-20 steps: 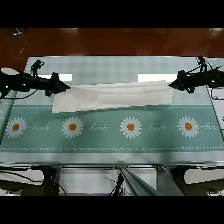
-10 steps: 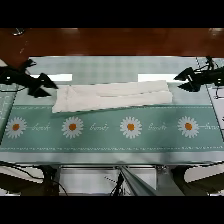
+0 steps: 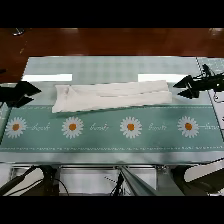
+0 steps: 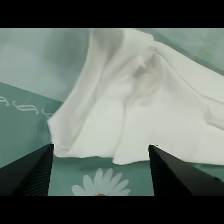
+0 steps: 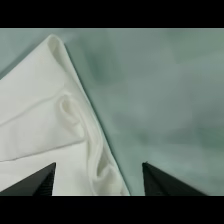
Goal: Fold the shirts.
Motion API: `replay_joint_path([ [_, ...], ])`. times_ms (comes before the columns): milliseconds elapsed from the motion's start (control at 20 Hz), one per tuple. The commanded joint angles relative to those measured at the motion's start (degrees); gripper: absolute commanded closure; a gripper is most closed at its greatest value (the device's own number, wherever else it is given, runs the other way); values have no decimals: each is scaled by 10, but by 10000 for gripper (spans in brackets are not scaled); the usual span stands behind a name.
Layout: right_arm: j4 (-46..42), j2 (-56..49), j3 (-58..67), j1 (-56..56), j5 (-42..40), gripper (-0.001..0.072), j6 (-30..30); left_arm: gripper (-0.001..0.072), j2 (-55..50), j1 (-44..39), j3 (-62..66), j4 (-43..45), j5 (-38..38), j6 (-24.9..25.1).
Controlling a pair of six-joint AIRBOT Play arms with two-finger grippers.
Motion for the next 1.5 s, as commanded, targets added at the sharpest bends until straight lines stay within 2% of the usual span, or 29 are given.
replay_joint_path([
  [0,35,-29,0,30,1,91,-17,6,58,-57,-83,-68,36,37],
  [150,36,-34,0,72,0,99,-19,7,40,-123,-83,-68,61,60],
  [200,35,-34,1,81,2,193,-19,6,33,-140,-83,-69,67,63],
  [250,35,-34,4,83,5,461,-18,7,26,-152,-83,-69,71,63],
  [300,37,-32,4,83,13,681,-13,8,20,-161,-83,-70,73,63],
  [350,35,-25,4,80,25,687,-13,19,16,-167,-83,-74,72,63],
  [400,28,-12,4,76,36,687,-14,258,14,-171,-83,-79,72,63],
  [450,10,9,4,71,46,687,-16,646,15,-176,-83,-82,72,63],
  [500,-15,35,3,68,55,688,-17,685,15,-181,-83,-91,72,69],
  [600,-73,103,-4,68,79,687,-19,685,15,-202,-83,-121,73,89],
  [700,-87,192,-37,68,85,687,-29,686,13,-252,-81,-128,90,95],
  [750,-86,244,-62,68,84,687,-33,688,4,-287,-76,-125,102,78],
  [850,-81,345,-111,73,81,687,-32,688,-48,-363,-37,-67,102,16],
  [950,-80,439,-155,76,80,687,-17,688,-117,-441,28,-22,98,-14],
  [1100,-79,552,-199,76,102,687,16,688,-230,-534,163,-22,109,-43],
  [1300,-78,653,-223,76,127,687,53,688,-367,-620,338,-23,71,-90],
  [1450,-73,689,-225,76,136,687,63,687,-431,-686,412,-23,45,-122],
])
